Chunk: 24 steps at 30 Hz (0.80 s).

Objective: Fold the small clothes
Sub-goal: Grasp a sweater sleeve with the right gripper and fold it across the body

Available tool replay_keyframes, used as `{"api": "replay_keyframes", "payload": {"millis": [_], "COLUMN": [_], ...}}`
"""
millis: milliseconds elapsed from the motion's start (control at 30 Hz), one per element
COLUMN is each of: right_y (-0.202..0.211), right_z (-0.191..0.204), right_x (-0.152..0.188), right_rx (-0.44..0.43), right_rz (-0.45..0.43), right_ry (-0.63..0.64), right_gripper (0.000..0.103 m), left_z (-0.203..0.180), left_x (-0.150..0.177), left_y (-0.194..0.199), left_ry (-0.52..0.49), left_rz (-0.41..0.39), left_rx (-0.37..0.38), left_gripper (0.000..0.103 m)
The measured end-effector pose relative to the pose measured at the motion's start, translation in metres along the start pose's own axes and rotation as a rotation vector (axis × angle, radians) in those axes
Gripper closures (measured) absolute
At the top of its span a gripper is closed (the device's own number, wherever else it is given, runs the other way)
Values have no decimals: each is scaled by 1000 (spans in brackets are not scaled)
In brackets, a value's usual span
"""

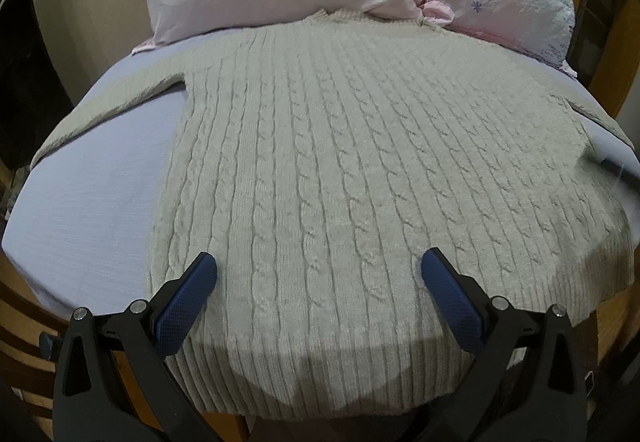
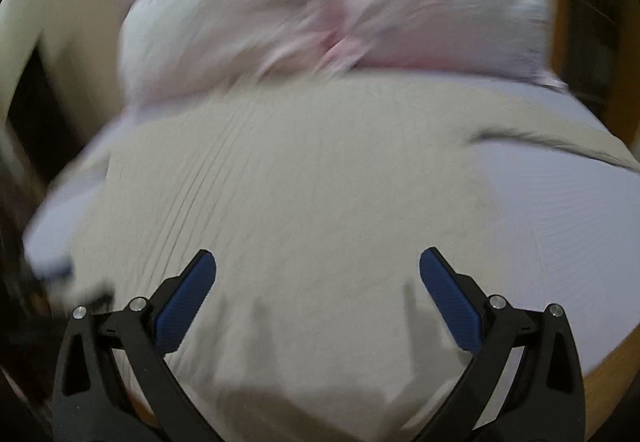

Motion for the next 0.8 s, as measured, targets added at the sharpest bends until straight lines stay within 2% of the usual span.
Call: {"api": "replay_keyframes", "payload": {"millis": [67, 100, 133, 200, 233, 267, 367, 433, 467, 533, 600, 633, 700, 767, 800], "right_y": [12, 17, 16, 10, 6, 0, -22, -32, -33, -40, -45, -50, -54, -42, -34], "right_z": [-47, -96, -121, -193, -222, -249, -328, -349, -357, -369, -377, -382, -382, -366, -343], "right_x": [-12, -19, -20, -21, -18, -15, 1, 9, 10, 7, 6, 6, -1, -25, -52], "right_rx": [56, 97, 111, 160, 184, 205, 271, 277, 279, 309, 328, 341, 348, 375, 381], "right_rz": [-51, -77, -80, -63, -44, -22, 53, 64, 37, 38, 32, 48, 34, -32, -90], "right_ry": [-116, -235, -293, -470, -547, -622, -848, -919, -932, -943, -951, -955, -944, -835, -712], "right_gripper": [2, 2, 4, 21, 32, 38, 46, 47, 50, 54, 74, 95, 96, 97, 97], "left_z": [3, 3, 3, 7, 10, 14, 27, 37, 46, 63, 89, 100, 127, 151, 160], "left_x": [-4, -7, -10, -22, -27, -33, -51, -58, -65, -73, -85, -89, -96, -101, -104], "left_y": [1, 1, 1, 2, 4, 7, 12, 8, 6, 4, 1, 0, -1, 1, 2], "left_ry": [-12, -12, -8, 20, 35, 53, 93, 124, 159, 219, 304, 341, 418, 458, 466], "left_rz": [-9, -10, -11, -35, -54, -91, -171, -176, -182, -188, -188, -192, -225, -273, -291], "left_rx": [28, 44, 67, 168, 202, 220, 195, 197, 199, 209, 250, 278, 322, 315, 290], "left_gripper": [1, 1, 1, 1, 1, 1, 1, 1, 1, 1, 1, 1, 1, 1, 1]}}
Point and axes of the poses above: each gripper's, at about its wrist camera, not at the fingertips, and y roughly against the way its jaws point, z to its left, x to its underside, the point moved 1 cm from there along -y, roughly the way its jaws point, and after that the axes turned 15 degrees about y, right-handed, at the moved point
